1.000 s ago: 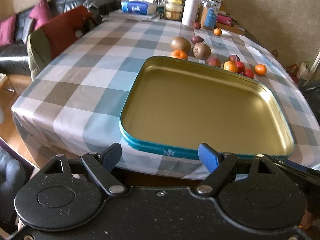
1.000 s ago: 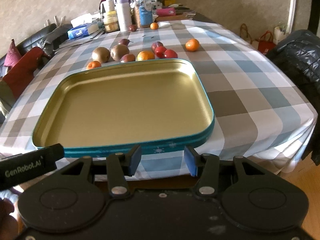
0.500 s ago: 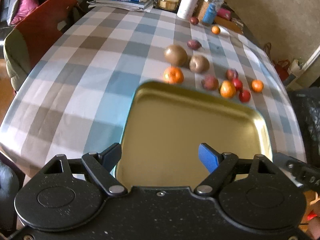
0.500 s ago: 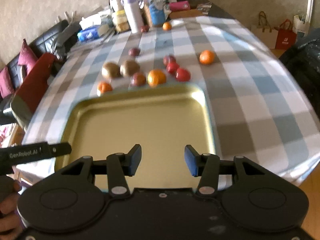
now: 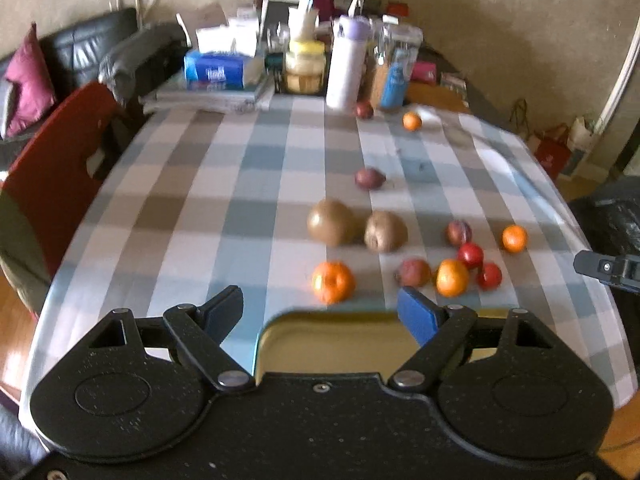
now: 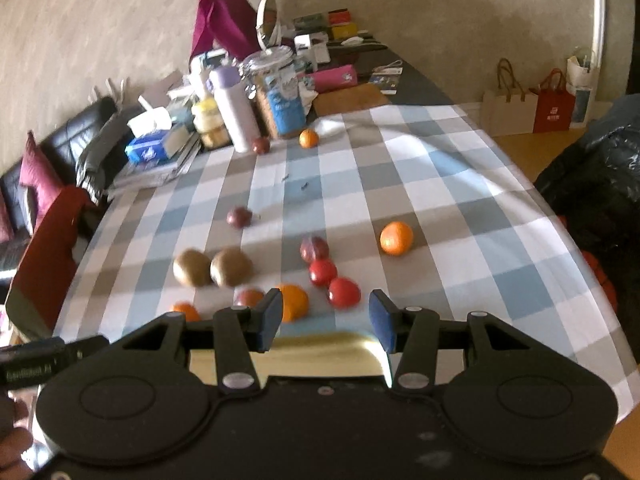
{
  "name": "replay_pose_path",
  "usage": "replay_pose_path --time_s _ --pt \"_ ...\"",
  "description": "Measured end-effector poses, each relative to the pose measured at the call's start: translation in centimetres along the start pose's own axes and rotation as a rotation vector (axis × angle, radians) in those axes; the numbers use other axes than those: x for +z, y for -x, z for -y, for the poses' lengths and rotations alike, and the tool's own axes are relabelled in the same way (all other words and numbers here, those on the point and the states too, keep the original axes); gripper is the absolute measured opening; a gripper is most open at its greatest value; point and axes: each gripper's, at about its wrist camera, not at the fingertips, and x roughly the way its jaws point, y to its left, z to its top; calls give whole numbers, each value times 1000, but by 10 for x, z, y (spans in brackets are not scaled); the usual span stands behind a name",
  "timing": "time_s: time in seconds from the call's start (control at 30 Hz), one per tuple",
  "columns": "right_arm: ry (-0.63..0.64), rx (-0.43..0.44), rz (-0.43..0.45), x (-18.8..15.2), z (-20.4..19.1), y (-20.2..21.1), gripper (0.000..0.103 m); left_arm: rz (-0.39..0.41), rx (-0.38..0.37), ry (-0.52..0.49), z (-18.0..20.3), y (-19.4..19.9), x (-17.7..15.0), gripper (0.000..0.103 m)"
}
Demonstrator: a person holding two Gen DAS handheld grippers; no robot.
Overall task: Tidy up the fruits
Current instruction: 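Move the left tool to the kiwi while the right tool approaches a mandarin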
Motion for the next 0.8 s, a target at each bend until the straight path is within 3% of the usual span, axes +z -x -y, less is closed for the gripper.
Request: replay_pose_path --time_s 0.27,0.5,0.8 --pt "-68 -11 14 7 9 -31 50 -24 -50 1 6 -28 6 83" --pt "-86 -33 12 9 9 -53 50 -5 -14 -17 11 -50 11 83" --pt "-142 -58 -27 23 9 -87 50 -19 5 33 7 -79 32 83"
